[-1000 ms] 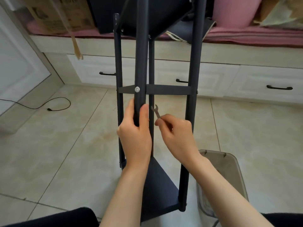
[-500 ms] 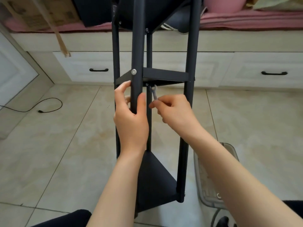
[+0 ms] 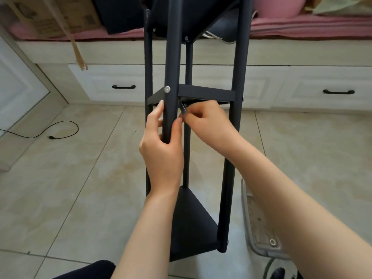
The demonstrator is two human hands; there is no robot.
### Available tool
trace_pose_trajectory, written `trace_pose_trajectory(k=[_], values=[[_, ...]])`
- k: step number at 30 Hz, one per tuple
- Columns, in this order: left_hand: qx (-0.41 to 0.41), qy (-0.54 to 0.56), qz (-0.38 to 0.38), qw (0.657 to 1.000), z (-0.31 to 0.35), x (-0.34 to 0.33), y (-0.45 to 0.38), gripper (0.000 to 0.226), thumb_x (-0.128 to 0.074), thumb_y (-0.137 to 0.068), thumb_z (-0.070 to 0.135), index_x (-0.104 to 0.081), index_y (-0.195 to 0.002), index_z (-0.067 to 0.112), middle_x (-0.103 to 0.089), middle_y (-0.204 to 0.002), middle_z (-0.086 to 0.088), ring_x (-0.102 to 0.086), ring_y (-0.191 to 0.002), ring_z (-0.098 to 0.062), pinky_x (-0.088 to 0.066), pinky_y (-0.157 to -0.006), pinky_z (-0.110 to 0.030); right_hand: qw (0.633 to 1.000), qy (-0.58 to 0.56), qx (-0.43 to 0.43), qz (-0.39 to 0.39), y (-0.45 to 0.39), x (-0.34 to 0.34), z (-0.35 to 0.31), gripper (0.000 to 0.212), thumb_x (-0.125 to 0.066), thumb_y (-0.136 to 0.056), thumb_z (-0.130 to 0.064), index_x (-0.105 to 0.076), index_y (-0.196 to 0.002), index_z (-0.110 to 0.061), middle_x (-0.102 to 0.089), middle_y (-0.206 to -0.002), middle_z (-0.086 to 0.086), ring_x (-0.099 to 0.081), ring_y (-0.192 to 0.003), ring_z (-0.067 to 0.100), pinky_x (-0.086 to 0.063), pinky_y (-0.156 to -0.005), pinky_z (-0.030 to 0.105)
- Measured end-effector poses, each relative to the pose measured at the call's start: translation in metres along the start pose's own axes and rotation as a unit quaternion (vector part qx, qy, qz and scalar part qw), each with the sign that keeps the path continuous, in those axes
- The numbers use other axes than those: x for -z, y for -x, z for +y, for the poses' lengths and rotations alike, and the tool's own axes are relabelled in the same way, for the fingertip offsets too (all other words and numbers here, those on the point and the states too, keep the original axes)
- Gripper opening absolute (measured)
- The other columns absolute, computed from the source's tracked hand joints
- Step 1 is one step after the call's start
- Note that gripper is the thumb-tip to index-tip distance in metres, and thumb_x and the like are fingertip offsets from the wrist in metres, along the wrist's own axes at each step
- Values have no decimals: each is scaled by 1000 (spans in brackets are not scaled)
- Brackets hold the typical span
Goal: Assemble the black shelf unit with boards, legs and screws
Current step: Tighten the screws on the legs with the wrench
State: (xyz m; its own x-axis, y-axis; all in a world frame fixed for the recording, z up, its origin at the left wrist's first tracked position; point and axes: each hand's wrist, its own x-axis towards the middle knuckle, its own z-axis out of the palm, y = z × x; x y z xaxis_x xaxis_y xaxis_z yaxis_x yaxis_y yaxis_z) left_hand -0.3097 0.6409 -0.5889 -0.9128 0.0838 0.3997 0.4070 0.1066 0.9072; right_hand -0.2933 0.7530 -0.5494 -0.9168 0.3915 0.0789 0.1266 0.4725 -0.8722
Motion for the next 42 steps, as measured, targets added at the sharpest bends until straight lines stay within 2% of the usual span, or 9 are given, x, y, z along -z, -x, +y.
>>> trace_pose_trajectory(k=[3,7,9,12,17,20,27,33,42], values=[[3,12,-1,1000,0,-1,1,43,-66,-98,25,-56,-140,25,-71,-109,6,-69,-93,-23,-59,-79,-52,1000,-13,4,25,2,0,4,28,-51,-99,-14,-66,-78,-24,-49,-52,-12,-43,-49,7,-35,-45,14],[20,39,-9,999,3,-1,2,49,-68,-97,21,-53,-144,24,-70,-118,-12,-68,-100,-43,-56,-86,-57,999,-15,8,44,4,0,7,22,-51,-100,-15,-71,-92,-18,-67,-76,2,-60,-71,26,-48,-58,26],[23,47,-10,999,4,0,3,49,-68,-97,22,-52,-143,28,-70,-117,-13,-67,-100,-46,-56,-86,-60,999,-19,5,51,3,-2,8,22,-50,-100,-15,-72,-97,-16,-68,-82,3,-63,-78,25,-48,-59,18],[23,61,-8,998,3,3,2,48,-69,-96,22,-50,-138,36,-71,-116,-11,-68,-97,-46,-57,-84,-58,998,-24,2,61,1,-5,10,23,-52,-100,-15,-74,-98,-15,-64,-77,-5,-59,-72,5,-42,-59,5],[30,98,-3,995,-8,9,-5,45,-71,-95,21,-57,-135,36,-73,-98,12,-59,-55,-9,-49,-52,-22,996,-19,34,85,-4,-16,7,19,-57,-98,-16,-76,-103,-13,-71,-86,-7,-67,-84,5,-53,-80,18],[26,94,-3,995,-13,11,-6,44,-70,-95,21,-57,-135,35,-68,-86,27,-54,-51,-8,-47,-51,-22,994,-4,57,96,-7,-24,6,18,-59,-97,-14,-76,-103,-12,-72,-88,-8,-67,-83,5,-54,-80,19],[29,102,0,994,-14,14,-5,44,-70,-95,21,-59,-136,31,-69,-85,23,-53,-50,-11,-47,-49,-24,983,6,103,152,-10,-40,12,19,-63,-96,-17,-77,-91,-7,-73,-76,2,-67,-72,12,-54,-73,29],[41,110,7,993,-16,17,-5,44,-70,-95,19,-61,-138,25,-67,-81,22,-50,-51,-18,-47,-49,-28,965,3,143,221,-17,-57,16,20,-67,-92,-14,-74,-76,-4,-65,-66,-3,-52,-58,5,-35,-59,7],[51,116,21,992,-17,21,-4,44,-70,-95,17,-61,-138,22,-66,-74,19,-51,-52,-19,-48,-50,-28,947,18,186,260,-27,-74,20,16,-67,-91,-9,-72,-78,-2,-70,-73,7,-62,-66,17,-50,-64,26]])
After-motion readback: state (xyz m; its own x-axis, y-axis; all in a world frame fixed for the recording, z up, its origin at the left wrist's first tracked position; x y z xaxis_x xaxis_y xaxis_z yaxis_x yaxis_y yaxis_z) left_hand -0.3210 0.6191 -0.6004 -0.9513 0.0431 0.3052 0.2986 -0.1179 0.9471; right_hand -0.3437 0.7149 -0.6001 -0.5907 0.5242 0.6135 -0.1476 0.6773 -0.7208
